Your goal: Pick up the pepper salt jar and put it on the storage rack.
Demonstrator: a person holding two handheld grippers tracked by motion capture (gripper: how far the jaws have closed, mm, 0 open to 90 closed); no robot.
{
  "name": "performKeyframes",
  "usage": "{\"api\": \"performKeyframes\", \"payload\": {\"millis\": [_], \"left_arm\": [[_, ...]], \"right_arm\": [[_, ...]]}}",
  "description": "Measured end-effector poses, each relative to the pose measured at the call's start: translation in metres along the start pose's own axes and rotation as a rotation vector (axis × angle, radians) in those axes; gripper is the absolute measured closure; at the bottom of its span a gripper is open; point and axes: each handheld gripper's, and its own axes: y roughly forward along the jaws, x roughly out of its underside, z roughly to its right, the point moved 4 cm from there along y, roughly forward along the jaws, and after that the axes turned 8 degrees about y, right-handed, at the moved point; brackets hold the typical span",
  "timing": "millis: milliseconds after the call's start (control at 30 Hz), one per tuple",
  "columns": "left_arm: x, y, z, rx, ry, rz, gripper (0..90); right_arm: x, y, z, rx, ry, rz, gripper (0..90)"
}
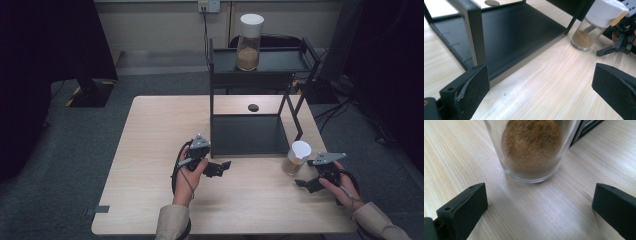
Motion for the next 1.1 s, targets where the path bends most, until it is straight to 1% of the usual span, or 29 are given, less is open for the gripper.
{"api": "performKeyframes", "payload": {"millis": [67,100,133,200,300,367,400,433,533,667,767,933,1067,1100], "left_arm": [[0.006,0.000,0.000,-0.002,-0.007,0.002,0.8],[0.008,0.000,0.000,-0.004,-0.002,-0.005,0.8],[0.011,0.000,0.001,-0.008,-0.011,-0.005,0.8],[0.016,0.000,0.001,-0.008,-0.010,-0.012,0.8],[0.022,0.001,0.002,-0.015,-0.009,-0.031,0.9],[0.027,0.001,0.003,-0.016,-0.009,-0.038,0.9],[0.027,0.001,0.003,-0.016,-0.009,-0.038,0.9],[0.032,0.002,0.004,-0.026,-0.006,-0.052,0.9],[0.037,0.002,0.006,-0.036,0.002,-0.072,1.0],[0.042,0.003,0.009,-0.052,0.024,-0.104,1.0],[0.044,0.003,0.010,-0.055,0.022,-0.112,1.1],[0.045,0.005,0.016,-0.075,0.063,-0.163,1.3],[0.046,0.006,0.019,-0.085,0.073,-0.180,1.4],[0.047,0.007,0.022,-0.095,0.087,-0.205,1.4]], "right_arm": [[0.000,0.000,0.000,0.000,0.000,0.000,0.0],[0.000,0.000,0.000,0.000,0.000,0.000,0.0],[0.000,0.000,0.000,0.000,0.000,0.000,0.0],[0.000,0.000,0.000,0.000,0.000,0.000,0.0],[0.000,0.000,0.000,0.000,0.000,0.000,0.0],[0.000,0.000,0.000,0.000,0.000,0.000,0.0],[0.000,0.000,0.000,0.000,0.000,0.000,0.0],[0.000,0.000,0.000,0.000,0.000,0.000,0.0],[0.000,0.000,0.000,0.000,0.000,0.000,0.0],[0.000,0.000,0.000,0.000,0.000,0.000,0.0],[0.000,0.000,0.000,0.000,0.000,0.000,0.0],[0.000,0.000,0.000,0.000,0.000,0.000,0.0],[0.000,0.000,0.000,0.000,0.000,0.000,0.0],[0.000,0.000,0.000,0.000,0.000,0.000,0.0]]}}
